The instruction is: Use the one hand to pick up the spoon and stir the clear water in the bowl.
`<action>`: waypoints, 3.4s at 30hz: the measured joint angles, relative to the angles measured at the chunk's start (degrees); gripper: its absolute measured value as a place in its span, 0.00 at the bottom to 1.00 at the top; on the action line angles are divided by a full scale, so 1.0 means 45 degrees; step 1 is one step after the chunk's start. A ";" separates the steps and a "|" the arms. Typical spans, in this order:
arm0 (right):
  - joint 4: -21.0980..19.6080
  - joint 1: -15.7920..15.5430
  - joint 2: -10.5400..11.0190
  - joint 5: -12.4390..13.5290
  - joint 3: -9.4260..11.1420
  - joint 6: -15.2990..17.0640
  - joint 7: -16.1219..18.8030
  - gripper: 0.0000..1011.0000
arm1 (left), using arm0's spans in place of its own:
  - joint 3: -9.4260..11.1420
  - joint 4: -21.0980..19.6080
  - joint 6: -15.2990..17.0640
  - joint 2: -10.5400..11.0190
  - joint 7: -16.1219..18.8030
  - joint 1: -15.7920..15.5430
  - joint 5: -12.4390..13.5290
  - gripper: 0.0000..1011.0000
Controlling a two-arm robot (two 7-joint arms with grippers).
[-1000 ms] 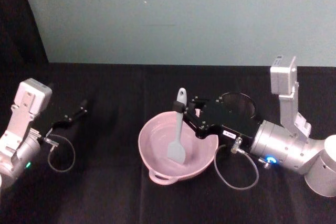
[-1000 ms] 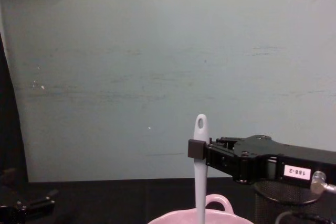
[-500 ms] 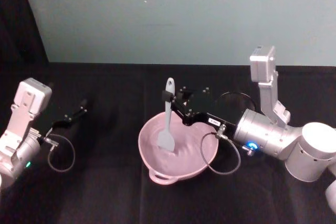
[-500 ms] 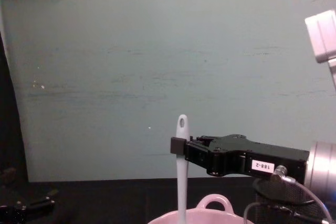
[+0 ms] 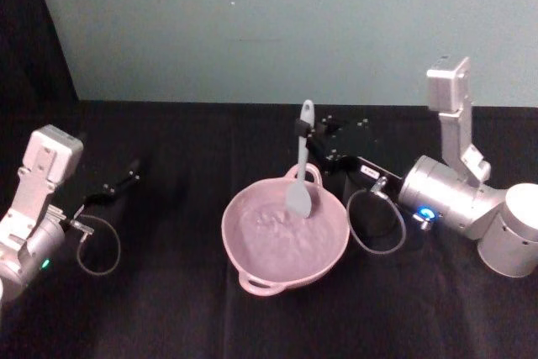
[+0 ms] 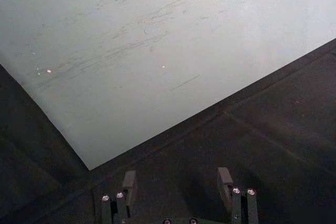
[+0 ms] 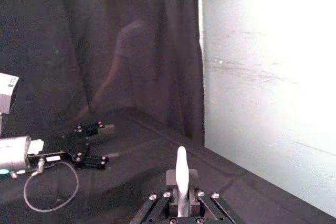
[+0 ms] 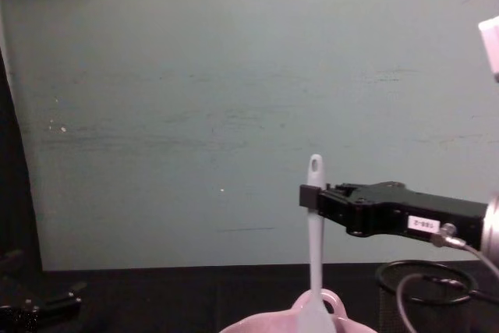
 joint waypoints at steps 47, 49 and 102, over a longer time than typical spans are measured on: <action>-0.0224 -0.0131 -0.0468 -0.0190 -0.0318 0.0125 -0.0043 0.11 | 0.0000 0.0000 -0.0001 0.0000 0.0001 0.0000 0.0000 0.99; -0.0316 -0.0187 -0.0370 -0.0313 -0.0234 0.0128 -0.0196 0.11 | 0.0000 0.0000 0.0000 0.0000 0.0001 0.0000 0.0000 0.99; -0.0494 -0.0498 -0.0528 -0.0597 0.0042 0.0189 -0.0695 0.11 | 0.0001 0.0000 0.0000 0.0000 0.0001 0.0000 0.0000 0.99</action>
